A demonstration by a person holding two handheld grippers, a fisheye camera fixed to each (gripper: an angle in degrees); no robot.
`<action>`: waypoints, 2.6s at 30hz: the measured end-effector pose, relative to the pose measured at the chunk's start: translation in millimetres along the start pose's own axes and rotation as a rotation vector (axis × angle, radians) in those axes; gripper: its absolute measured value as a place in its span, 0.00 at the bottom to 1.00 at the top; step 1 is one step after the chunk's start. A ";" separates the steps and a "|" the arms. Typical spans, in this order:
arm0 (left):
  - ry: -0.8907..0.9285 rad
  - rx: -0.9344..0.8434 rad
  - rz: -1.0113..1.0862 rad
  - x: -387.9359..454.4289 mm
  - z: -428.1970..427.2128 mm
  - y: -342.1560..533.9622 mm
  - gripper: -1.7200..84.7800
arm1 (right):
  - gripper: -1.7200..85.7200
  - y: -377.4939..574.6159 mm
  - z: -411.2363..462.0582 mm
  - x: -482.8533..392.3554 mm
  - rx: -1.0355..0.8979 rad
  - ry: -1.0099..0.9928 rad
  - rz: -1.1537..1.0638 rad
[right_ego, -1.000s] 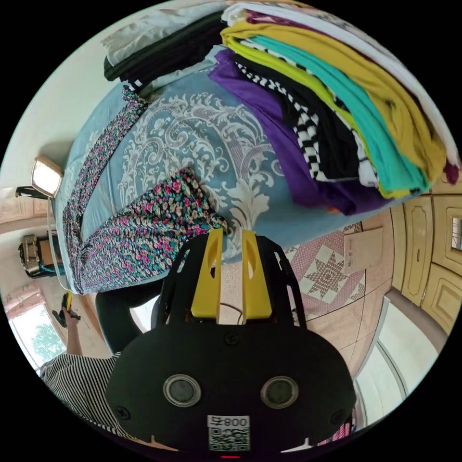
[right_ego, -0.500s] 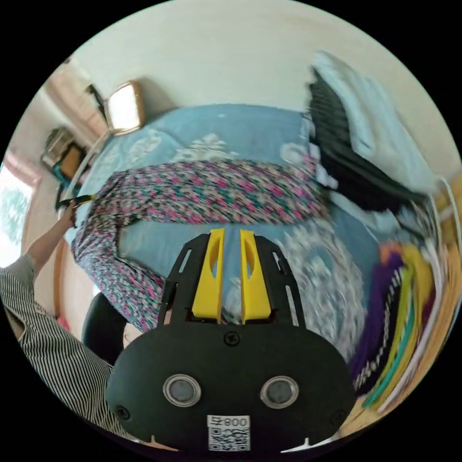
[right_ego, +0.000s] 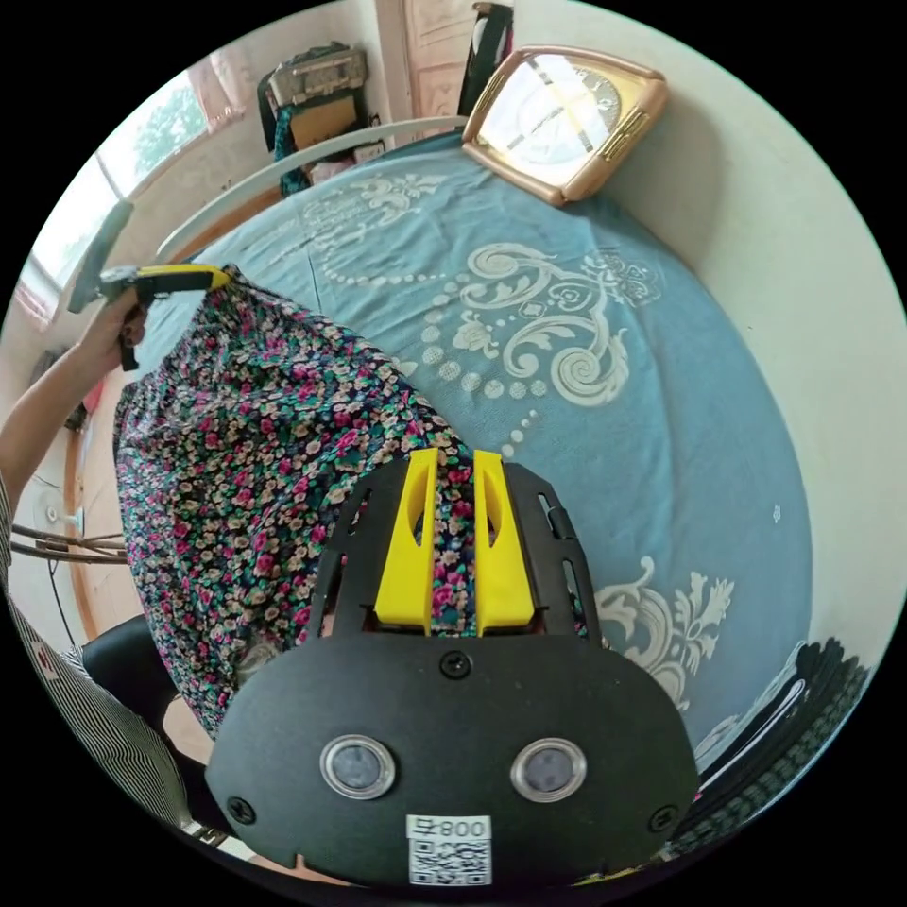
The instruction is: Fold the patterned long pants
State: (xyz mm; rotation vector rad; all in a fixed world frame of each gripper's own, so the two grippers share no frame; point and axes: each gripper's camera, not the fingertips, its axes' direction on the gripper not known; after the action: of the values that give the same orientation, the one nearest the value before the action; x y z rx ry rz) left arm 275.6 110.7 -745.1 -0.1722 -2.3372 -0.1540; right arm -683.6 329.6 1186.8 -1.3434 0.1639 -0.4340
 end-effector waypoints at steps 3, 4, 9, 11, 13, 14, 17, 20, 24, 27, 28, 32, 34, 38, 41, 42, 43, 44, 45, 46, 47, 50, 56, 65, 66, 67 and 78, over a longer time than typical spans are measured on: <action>-0.007 0.031 -0.012 -0.7 -10.5 -12.3 0.04 | 0.04 -17.0 7.5 -5.0 -0.013 0.032 -0.022; -0.008 0.044 -0.014 -0.1 -14.5 -18.2 0.04 | 0.03 -19.8 7.7 -5.6 -0.020 0.036 -0.028; -0.028 0.085 -0.024 6.4 -26.3 -47.8 0.05 | 0.02 -42.6 -11.5 -2.8 0.071 0.058 0.000; -0.061 0.084 -0.032 11.1 -26.0 -61.8 0.05 | 0.02 -52.3 -10.7 2.5 0.076 0.050 0.024; -0.095 0.066 -0.043 14.4 -21.0 -68.8 0.06 | 0.03 -60.3 0.1 5.5 0.048 0.048 0.038; -0.091 0.037 -0.044 16.6 -13.8 -71.9 0.06 | 0.03 -63.2 10.3 5.5 0.024 0.050 0.041; -0.125 -0.020 -0.056 24.2 -1.3 -72.9 0.09 | 0.04 -60.4 32.2 6.3 -0.007 0.073 0.081; -0.105 0.030 -0.067 32.7 -11.8 -65.3 0.11 | 0.08 -41.9 31.5 16.1 0.046 0.035 0.128; 0.034 0.085 -0.080 39.5 -37.7 -35.5 0.12 | 0.09 29.7 3.6 47.7 0.200 -0.058 0.249; 0.120 0.103 -0.094 44.7 -56.3 8.3 0.11 | 0.09 132.3 -22.4 71.3 0.330 -0.088 0.374; 0.115 0.068 -0.104 46.6 -57.5 25.4 0.11 | 0.09 156.4 -26.1 75.8 0.344 -0.079 0.409; 0.090 0.010 -0.192 56.5 -65.9 59.6 0.09 | 0.09 338.0 -43.1 105.9 0.349 0.073 0.774; 0.170 0.035 -0.166 76.2 -69.9 53.2 0.09 | 0.09 413.0 -43.6 118.6 0.341 0.100 0.942; 0.326 0.008 0.129 186.1 -57.5 0.4 0.10 | 0.11 525.4 -31.7 137.7 0.377 0.084 1.186; 0.428 -0.030 0.402 295.4 -36.4 -35.4 0.11 | 0.12 548.4 -9.1 147.3 0.339 0.088 1.203; 0.439 -0.042 0.453 317.5 -31.5 -41.0 0.11 | 0.12 552.9 0.9 152.0 0.329 0.050 1.193; 0.444 -0.069 0.549 359.7 -21.2 -49.9 0.12 | 0.12 554.4 5.0 153.3 0.327 0.045 1.184; 0.418 -0.094 0.644 397.8 -10.9 -55.7 0.12 | 0.12 556.9 12.5 155.5 0.315 0.055 1.171; 0.392 -0.106 0.683 415.4 -5.1 -57.7 0.12 | 0.12 560.0 18.9 158.3 0.311 0.053 1.157; 0.337 -0.143 0.733 443.9 6.9 -60.8 0.11 | 0.12 561.8 22.0 160.0 0.311 0.050 1.152; 0.296 -0.171 0.770 466.3 16.5 -62.8 0.11 | 0.12 566.0 28.1 164.1 0.313 0.041 1.149; 0.214 -0.176 0.795 500.2 24.7 -65.2 0.08 | 0.12 575.9 48.3 175.7 0.306 -0.014 1.140; 0.234 -0.222 0.713 527.6 16.4 -77.8 0.05 | 0.12 584.5 69.8 165.9 0.327 -0.039 1.065; 0.201 -0.224 0.693 571.4 9.6 -89.6 0.04 | 0.10 563.8 112.8 132.0 0.169 0.229 0.912; 0.200 -0.226 0.692 573.8 8.9 -90.5 0.04 | 0.07 564.1 122.2 135.1 0.139 0.226 0.919; 0.196 -0.232 0.698 578.9 7.0 -92.5 0.04 | 0.06 565.1 125.0 135.8 0.131 0.227 0.924; 0.359 -0.181 0.750 596.7 -46.2 -107.1 0.03 | 0.03 684.9 75.8 114.1 0.399 -0.098 1.023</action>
State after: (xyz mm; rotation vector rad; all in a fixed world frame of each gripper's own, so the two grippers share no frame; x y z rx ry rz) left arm -123.5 44.0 -291.3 -1.0006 -1.7655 -0.0164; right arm -409.4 463.0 558.4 -0.7429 0.6102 0.4470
